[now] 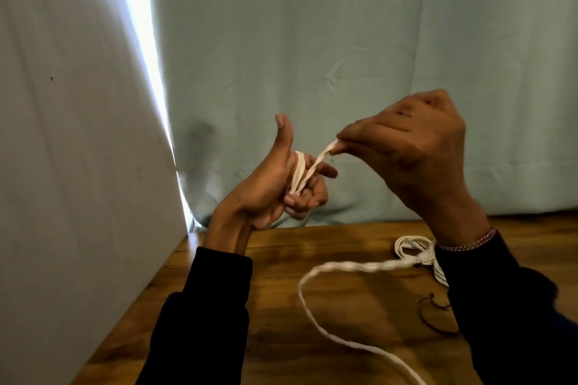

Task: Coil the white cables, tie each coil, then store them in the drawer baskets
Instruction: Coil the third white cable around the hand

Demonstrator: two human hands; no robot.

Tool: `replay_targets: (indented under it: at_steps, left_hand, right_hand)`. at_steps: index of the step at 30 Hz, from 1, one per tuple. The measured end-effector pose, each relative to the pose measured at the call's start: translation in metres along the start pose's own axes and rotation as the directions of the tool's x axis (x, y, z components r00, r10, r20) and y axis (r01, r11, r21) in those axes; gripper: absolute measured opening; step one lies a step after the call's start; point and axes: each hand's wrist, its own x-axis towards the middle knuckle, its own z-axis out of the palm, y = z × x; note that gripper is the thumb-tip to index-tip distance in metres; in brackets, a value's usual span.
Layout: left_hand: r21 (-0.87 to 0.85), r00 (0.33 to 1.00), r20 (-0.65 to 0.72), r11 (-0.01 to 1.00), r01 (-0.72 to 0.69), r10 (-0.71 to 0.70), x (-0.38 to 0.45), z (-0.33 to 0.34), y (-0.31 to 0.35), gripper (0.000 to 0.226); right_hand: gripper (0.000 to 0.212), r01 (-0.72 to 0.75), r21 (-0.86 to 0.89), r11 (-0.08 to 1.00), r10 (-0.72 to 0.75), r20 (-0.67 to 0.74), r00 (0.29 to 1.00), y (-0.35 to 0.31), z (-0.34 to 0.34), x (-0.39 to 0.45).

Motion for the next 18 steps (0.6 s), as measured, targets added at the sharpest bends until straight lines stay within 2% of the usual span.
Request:
replay_targets:
  at_steps: [3,5,7,9,11,12,15,18]
  left_hand:
    - [-0.061,0.991,0.136,0.998,0.009,-0.001,0.000,-0.001,0.000,0.110]
    - [-0.068,0.986,0.164,0.998,-0.007,0.018,-0.001,0.003,-0.001,0.089]
    - [-0.090,0.987,0.129,0.993,-0.080,0.091,-0.003,0.007,-0.001,0.062]
    - [-0.145,0.977,0.098,0.974,-0.176,0.192,-0.003,0.008,-0.002,0.045]
    - [-0.244,0.964,0.089,0.944,-0.224,0.252,-0.002,0.006,-0.002,0.039]
    - [-0.311,0.958,0.099,0.923,-0.226,0.268,-0.002,0.004,-0.002,0.040]
    - [-0.484,0.941,0.105,0.843,-0.235,0.322,-0.003,0.001,0.000,0.049]
    - [-0.508,0.935,-0.032,0.800,-0.319,0.352,-0.002,0.000,0.003,0.053]
  right_hand:
    - [0.022,-0.051,0.029,0.998,0.052,-0.041,0.998,0.001,0.012,-0.009]
    - [0.020,-0.096,0.060,0.994,0.097,-0.017,0.995,-0.001,0.023,-0.014]
    - [0.028,-0.170,0.117,0.978,0.165,0.052,0.985,-0.003,0.034,-0.020]
    - [0.044,-0.258,0.231,0.938,0.217,0.189,0.958,-0.008,0.043,-0.025]
    - [0.061,-0.409,0.370,0.834,0.246,0.415,0.876,-0.017,0.050,-0.026]
    - [0.061,-0.479,0.409,0.776,0.235,0.518,0.823,-0.022,0.053,-0.025]
    - [0.046,-0.496,0.410,0.766,0.089,0.696,0.713,-0.043,0.057,-0.029]
    - [0.033,-0.507,0.399,0.764,-0.057,0.825,0.562,-0.061,0.051,-0.030]
